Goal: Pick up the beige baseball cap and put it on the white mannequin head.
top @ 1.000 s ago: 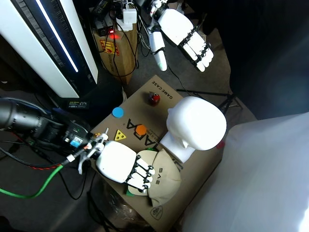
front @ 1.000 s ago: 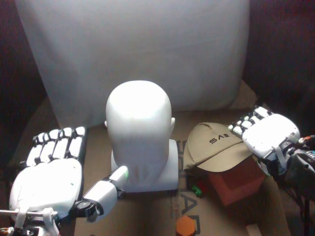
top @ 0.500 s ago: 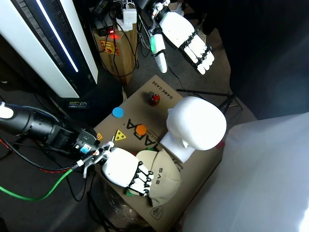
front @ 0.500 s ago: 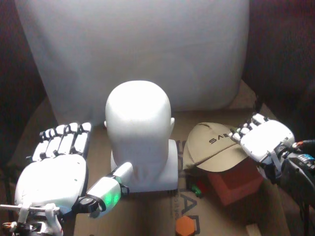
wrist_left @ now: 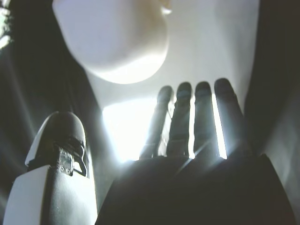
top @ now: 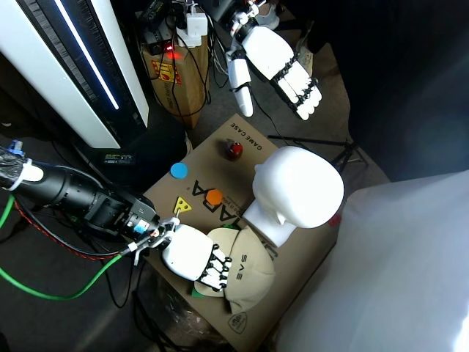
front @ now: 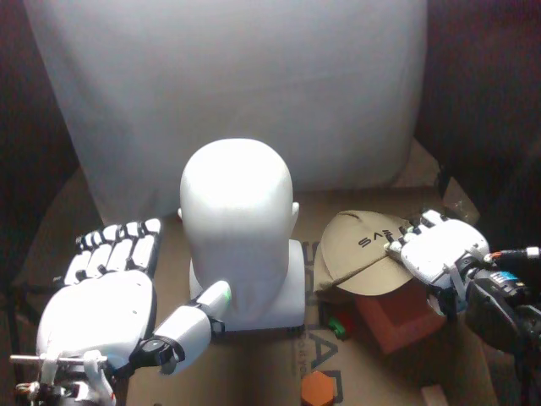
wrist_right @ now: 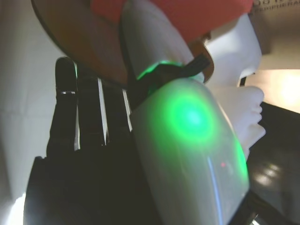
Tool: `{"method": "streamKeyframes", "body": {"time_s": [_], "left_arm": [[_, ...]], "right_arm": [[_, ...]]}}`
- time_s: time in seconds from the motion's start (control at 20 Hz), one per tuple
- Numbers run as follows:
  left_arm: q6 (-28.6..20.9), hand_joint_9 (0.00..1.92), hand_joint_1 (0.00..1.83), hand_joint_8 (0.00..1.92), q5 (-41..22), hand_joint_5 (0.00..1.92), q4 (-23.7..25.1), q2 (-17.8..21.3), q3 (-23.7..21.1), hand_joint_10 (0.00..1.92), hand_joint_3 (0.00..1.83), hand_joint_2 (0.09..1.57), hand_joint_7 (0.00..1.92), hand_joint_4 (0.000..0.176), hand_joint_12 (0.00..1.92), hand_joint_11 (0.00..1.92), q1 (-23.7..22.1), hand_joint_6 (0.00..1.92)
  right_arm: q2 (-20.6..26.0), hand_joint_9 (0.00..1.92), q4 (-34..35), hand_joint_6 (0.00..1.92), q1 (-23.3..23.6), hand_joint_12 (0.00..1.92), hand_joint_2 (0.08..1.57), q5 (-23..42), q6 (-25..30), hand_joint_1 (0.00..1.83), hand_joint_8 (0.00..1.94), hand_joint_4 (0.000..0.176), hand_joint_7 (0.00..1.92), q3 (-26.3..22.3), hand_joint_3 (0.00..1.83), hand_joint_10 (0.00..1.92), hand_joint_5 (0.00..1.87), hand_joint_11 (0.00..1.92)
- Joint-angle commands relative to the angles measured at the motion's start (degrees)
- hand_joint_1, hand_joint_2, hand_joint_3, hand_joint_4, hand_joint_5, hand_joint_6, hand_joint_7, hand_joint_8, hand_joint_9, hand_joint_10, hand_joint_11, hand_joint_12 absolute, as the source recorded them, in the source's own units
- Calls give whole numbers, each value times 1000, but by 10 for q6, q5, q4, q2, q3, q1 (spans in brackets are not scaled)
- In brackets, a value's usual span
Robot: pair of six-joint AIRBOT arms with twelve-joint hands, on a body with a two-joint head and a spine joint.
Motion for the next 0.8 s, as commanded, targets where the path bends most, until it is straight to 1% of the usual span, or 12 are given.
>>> {"method": "streamKeyframes", "body": {"time_s": [0.0, 0.05, 0.15, 0.2, 0.25, 0.35, 0.5, 0.55, 0.6, 0.75], "left_arm": [[0, 17, 0, 11, -73, 74, 39, -7, 6, 2, 2, 1159, 69, 0, 28, 31, 1, 10], [1, 14, 0, 9, -98, 73, 33, -15, 12, 0, 2, 1159, 67, 0, 29, 28, 2, 8], [-7, 16, 0, 8, -116, 74, 23, -28, 21, 1, 1, 1158, 67, 0, 30, 27, 3, 8], [-7, 17, 0, 5, -115, 71, 22, -33, 26, 2, 1, 1158, 63, 0, 31, 26, 4, 6], [-8, 1, 0, 0, -115, 51, 22, -37, 30, 0, 1, 1157, 37, 0, 28, 11, 4, 0], [-10, 0, 0, 0, -113, 45, 25, -46, 39, 0, 0, 1156, 34, 0, 25, 0, 7, 0], [-16, 0, 0, 0, -104, 44, 31, -53, 50, 0, 0, 1156, 34, 0, 24, 0, 10, 0], [-22, 0, 0, 0, -104, 34, 35, -56, 55, 0, 0, 1156, 6, 0, 0, 0, 12, 0], [-24, 0, 0, 0, -104, 34, 35, -58, 59, 0, 0, 1156, 6, 0, 0, 0, 12, 0], [-29, 0, 0, 3, -104, 32, 30, -63, 69, 0, 0, 1155, 11, 0, 0, 0, 13, 0]], "right_arm": [[-3, 358, -10, 10, 1, 958, 1131, 52, 6, 1282, 8, 0, 411, 11, 0, 6, 381, 0], [-11, 356, -10, 11, 1, 966, 1130, 49, 13, 1288, 5, 0, 411, 25, 0, 4, 389, 0], [-19, 356, -26, 11, 1, 953, 1130, 37, 41, 1286, 3, 0, 412, 43, 0, 3, 399, 0], [-21, 370, -43, 13, 1, 970, 1130, 38, 59, 1279, 5, 0, 423, 47, 0, 7, 411, 0], [-24, 402, -53, 12, 1, 1027, 1124, 42, 67, 1276, 9, 0, 452, 49, 0, 13, 433, 0], [-28, 433, -55, 13, 3, 1076, 1126, 43, 72, 1263, 12, 0, 500, 53, 0, 15, 461, 0], [-29, 437, -55, 13, 6, 1080, 1126, 47, 74, 1262, 11, 0, 507, 53, 0, 15, 466, 0], [-29, 462, -56, 21, 6, 1116, 1120, 50, 76, 1258, 9, 0, 546, 55, 0, 14, 533, 0], [-30, 462, -62, 21, 6, 1116, 1120, 52, 83, 1258, 9, 0, 546, 56, 0, 14, 533, 0], [-34, 567, -70, 37, 13, 1148, 1101, 52, 97, 1271, 18, 0, 642, 68, 0, 32, 648, 89]]}}
